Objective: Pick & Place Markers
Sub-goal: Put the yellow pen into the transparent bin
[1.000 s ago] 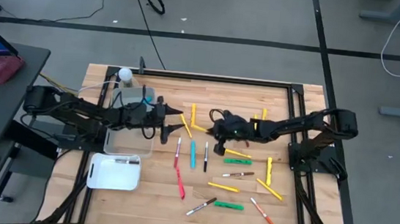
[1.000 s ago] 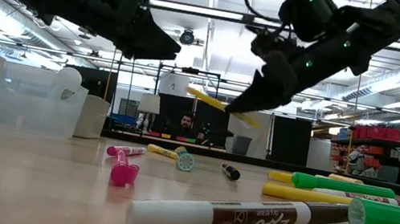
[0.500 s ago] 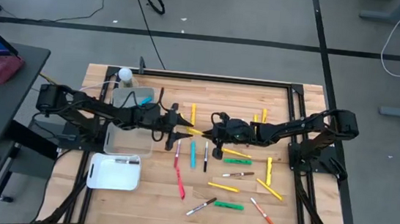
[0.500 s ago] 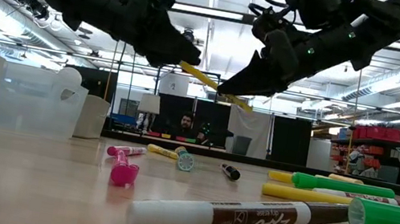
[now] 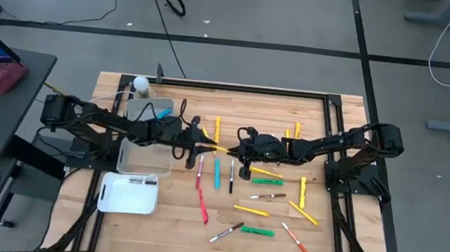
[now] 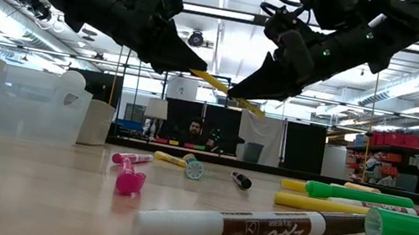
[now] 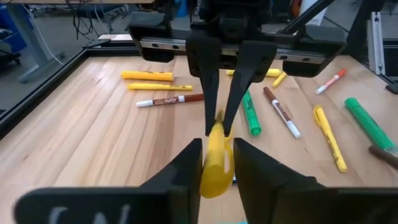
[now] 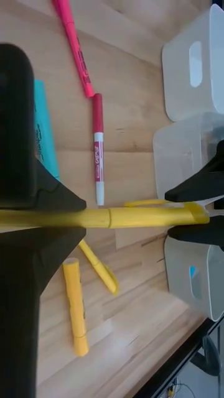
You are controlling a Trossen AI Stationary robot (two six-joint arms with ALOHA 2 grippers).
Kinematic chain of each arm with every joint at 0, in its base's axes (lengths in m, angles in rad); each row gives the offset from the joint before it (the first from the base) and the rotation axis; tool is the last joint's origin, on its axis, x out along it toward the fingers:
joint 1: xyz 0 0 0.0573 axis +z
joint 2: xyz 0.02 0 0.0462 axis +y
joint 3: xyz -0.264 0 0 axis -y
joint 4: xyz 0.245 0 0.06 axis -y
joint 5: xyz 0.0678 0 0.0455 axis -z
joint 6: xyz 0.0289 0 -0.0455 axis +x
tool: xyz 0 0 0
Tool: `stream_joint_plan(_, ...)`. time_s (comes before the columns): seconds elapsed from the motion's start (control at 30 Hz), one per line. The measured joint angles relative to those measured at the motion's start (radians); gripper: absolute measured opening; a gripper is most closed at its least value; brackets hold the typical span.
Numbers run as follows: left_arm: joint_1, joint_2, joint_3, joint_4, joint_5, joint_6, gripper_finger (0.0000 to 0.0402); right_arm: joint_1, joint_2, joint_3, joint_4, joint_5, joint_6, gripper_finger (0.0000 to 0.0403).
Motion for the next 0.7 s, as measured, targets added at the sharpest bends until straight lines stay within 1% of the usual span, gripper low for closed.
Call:
stream_joint_plan(0.1,-0.001,0.000,0.000,-0.004,0.004,-0.001,0.0068,0.001,0.000,0.000,-0.001,-0.001,-0.003,0.0020)
stream_joint_plan(0.17,0.000,0.000,0.000,-0.010,0.004,-0.013,0.0071,0.000,0.000,0.000,-0.001,-0.001,-0.003,0.0020)
stream_joint_plan(0.23,0.001,0.000,0.000,-0.013,0.020,-0.026,0.0091,0.001,0.000,0.000,-0.001,-0.003,-0.001,0.0020)
stream_joint_plan(0.33,0.003,0.000,0.000,-0.029,0.045,-0.032,0.0141,0.000,0.000,0.000,0.001,0.001,0.005,0.0020)
stream_joint_plan(0.43,0.003,0.000,0.000,-0.039,0.039,-0.032,0.0186,0.000,0.000,0.000,0.002,0.003,0.005,0.0020)
stream_joint_plan(0.5,0.002,0.000,0.000,-0.043,0.034,-0.028,0.0203,0.000,0.000,0.000,0.003,0.003,0.005,0.0020)
stream_joint_plan(0.6,0.002,0.000,0.000,-0.039,0.033,-0.028,0.0202,0.000,0.000,0.001,0.003,0.003,0.005,0.0020)
stream_joint_plan(0.7,0.003,0.000,0.000,-0.038,0.031,-0.027,0.0175,0.000,0.000,0.001,0.002,0.003,0.004,0.0020)
